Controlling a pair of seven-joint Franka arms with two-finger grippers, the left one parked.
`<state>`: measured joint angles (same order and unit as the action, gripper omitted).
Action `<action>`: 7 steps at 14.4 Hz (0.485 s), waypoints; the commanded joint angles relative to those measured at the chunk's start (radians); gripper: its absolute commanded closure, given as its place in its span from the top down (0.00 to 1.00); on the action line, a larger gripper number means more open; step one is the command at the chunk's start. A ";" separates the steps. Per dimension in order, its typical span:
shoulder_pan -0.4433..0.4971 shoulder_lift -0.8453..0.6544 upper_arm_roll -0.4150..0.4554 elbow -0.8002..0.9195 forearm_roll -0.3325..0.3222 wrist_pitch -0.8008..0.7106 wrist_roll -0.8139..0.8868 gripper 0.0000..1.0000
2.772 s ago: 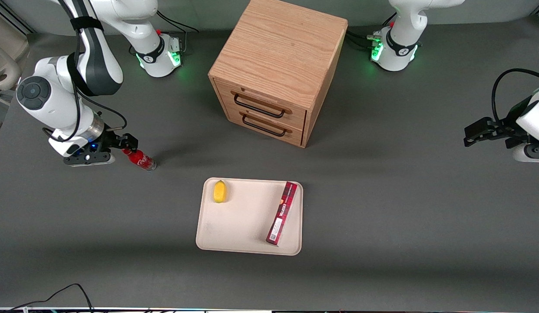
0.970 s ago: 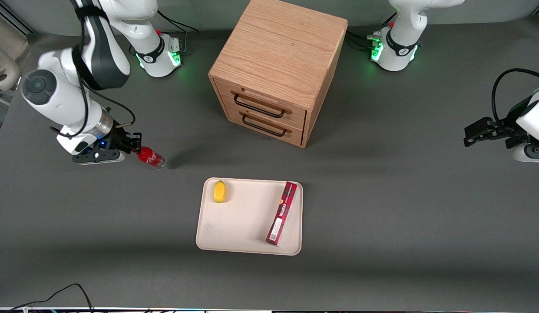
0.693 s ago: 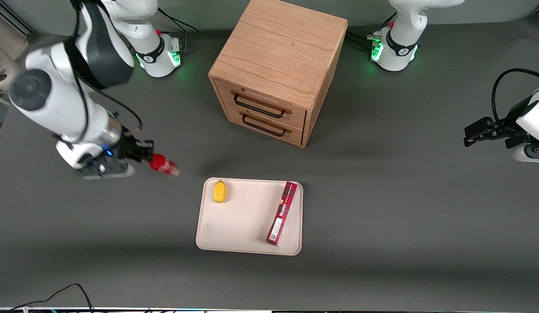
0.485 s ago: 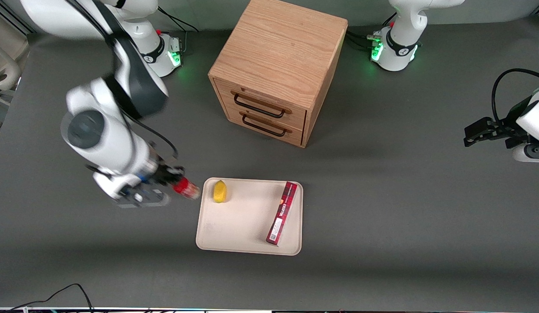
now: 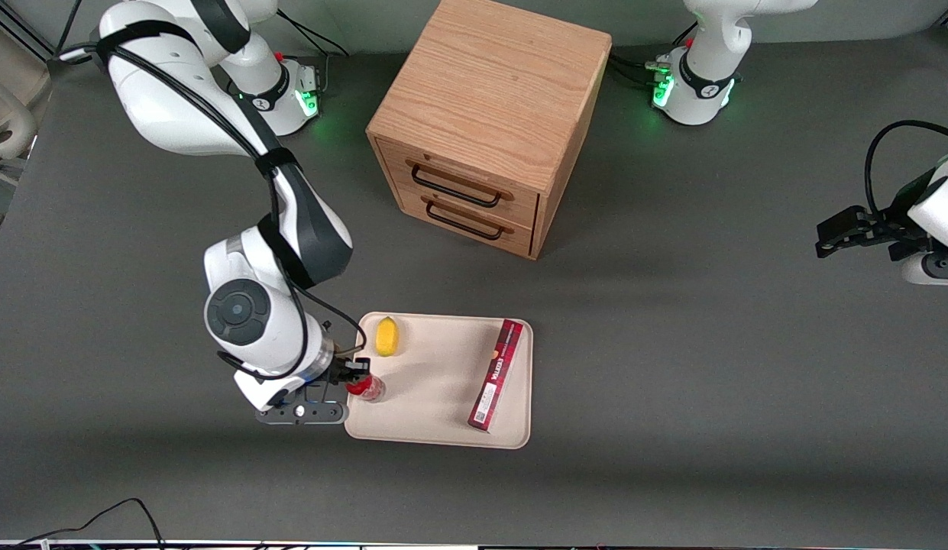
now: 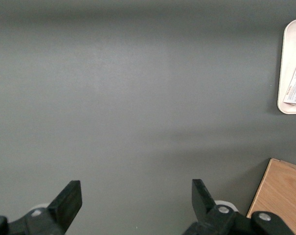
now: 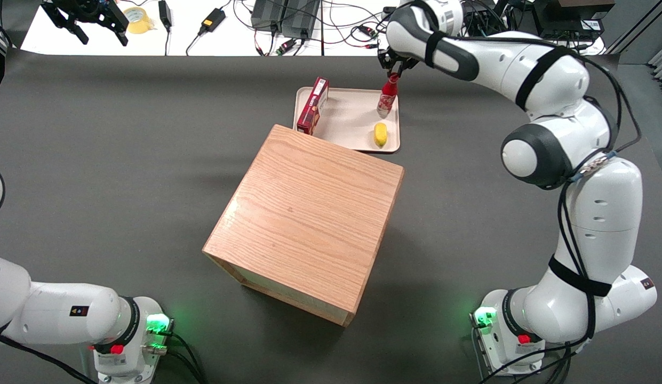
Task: Place coke bottle on tray
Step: 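Lower the bottle onto the tray beside the lemon and release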
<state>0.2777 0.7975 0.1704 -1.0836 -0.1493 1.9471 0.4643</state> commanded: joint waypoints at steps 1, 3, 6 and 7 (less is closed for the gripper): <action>0.018 0.040 -0.014 0.053 -0.016 0.030 0.034 0.00; 0.012 0.057 -0.015 0.053 -0.016 0.052 0.033 0.99; 0.001 -0.001 -0.017 0.054 -0.021 -0.005 0.020 1.00; 0.001 -0.045 -0.023 0.057 -0.021 -0.079 0.020 1.00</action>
<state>0.2764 0.8195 0.1555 -1.0512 -0.1511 1.9756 0.4720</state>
